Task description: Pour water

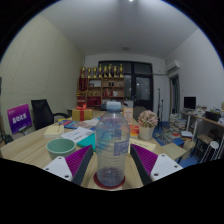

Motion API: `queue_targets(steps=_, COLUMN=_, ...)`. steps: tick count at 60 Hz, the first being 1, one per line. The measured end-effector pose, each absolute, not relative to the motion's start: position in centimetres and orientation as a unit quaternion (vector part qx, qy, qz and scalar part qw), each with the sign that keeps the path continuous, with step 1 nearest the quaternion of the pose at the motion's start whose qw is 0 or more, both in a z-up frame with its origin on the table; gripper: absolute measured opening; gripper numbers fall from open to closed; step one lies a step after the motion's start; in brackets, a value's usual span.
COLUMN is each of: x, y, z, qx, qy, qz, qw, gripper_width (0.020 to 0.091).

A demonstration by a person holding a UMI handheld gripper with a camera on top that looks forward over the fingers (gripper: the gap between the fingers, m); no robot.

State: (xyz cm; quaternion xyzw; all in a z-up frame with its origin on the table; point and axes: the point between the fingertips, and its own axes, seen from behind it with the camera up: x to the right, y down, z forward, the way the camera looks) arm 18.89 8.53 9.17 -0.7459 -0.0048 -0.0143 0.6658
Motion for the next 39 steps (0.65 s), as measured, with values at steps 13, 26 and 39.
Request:
queue_targets(steps=13, x=17.0, y=0.7, z=11.2, qx=-0.742, qy=-0.030, qz=-0.016, qw=0.670, gripper_width=0.0840)
queue_targets(steps=26, x=14.5, y=-10.5, z=12.8, qx=-0.743, qy=-0.041, qz=-0.014, qw=0.668, gripper_width=0.0838)
queue_targets(steps=39, x=13.6, y=-18.5, z=13.9, qx=-0.739, qy=-0.048, qz=-0.026, qw=0.672, gripper_width=0.0839)
